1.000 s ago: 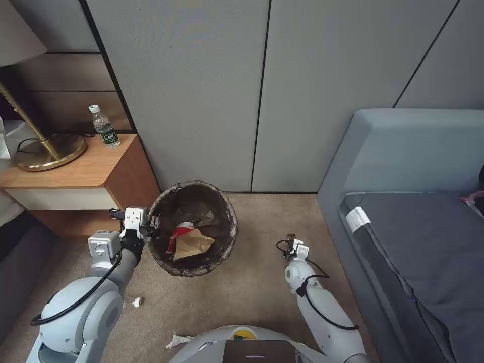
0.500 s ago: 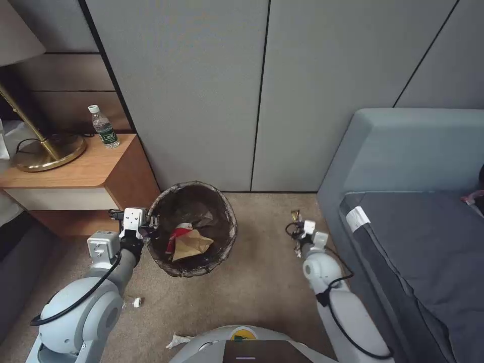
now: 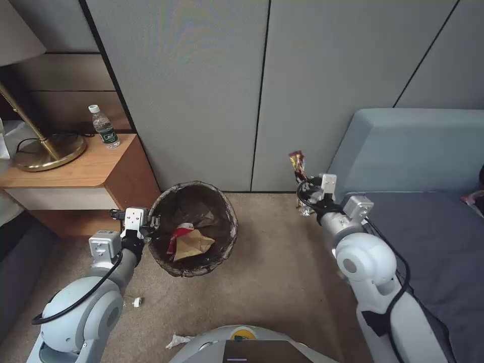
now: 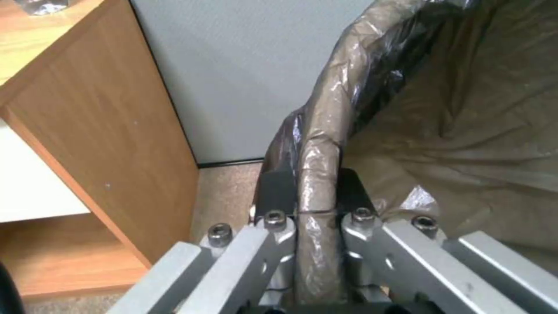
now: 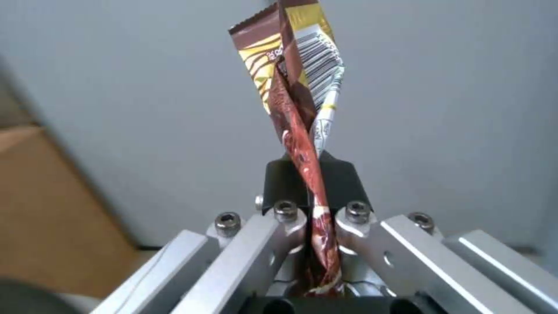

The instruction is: Pick up the trash bin, then pick up the garbage from the floor and place it into the trash bin.

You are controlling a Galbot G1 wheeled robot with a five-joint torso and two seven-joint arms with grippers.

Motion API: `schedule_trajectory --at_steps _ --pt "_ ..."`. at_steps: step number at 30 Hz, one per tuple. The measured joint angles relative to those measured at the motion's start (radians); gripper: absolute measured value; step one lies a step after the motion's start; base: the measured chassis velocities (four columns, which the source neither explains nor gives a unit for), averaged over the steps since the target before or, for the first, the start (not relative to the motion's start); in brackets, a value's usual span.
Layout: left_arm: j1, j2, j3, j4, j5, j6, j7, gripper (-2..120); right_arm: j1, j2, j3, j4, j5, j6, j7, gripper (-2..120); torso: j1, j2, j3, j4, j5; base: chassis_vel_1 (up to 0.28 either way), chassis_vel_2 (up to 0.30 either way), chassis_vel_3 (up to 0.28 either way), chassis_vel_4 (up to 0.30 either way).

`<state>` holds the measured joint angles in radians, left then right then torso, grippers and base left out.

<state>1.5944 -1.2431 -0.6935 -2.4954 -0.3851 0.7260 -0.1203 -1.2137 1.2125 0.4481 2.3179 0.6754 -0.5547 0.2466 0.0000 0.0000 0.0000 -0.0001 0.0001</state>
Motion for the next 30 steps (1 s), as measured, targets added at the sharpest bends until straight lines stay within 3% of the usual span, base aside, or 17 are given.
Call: schedule_trajectory --at_steps 5,11,18,30 --pt "0.007 0.005 -0.002 -0.003 0.001 0.002 -0.004 3 0.053 -0.040 -0.052 0.059 0.058 -0.025 -0.061 0 0.000 0.000 0.000 0.0002 -0.0002 0.000 0.000 0.000 0.000" --pt "0.011 0.010 -0.006 -0.002 0.003 0.002 -0.005 3 0.138 -0.122 -0.122 0.022 0.058 -0.016 -0.177 0 0.000 0.000 0.000 0.0002 0.0001 0.000 0.000 0.000 0.000" --pt "0.010 0.010 0.002 0.006 0.008 0.002 -0.005 3 0.216 -0.151 -0.215 0.015 0.137 -0.031 -0.172 0 0.000 0.000 0.000 0.0002 -0.0001 0.000 0.000 0.000 0.000" --pt "0.004 0.010 0.012 0.018 0.014 0.002 -0.005 3 0.245 -0.121 -0.393 -0.005 0.115 -0.049 -0.141 0 0.000 0.000 0.000 0.0000 -0.0001 0.000 0.000 0.000 0.000"
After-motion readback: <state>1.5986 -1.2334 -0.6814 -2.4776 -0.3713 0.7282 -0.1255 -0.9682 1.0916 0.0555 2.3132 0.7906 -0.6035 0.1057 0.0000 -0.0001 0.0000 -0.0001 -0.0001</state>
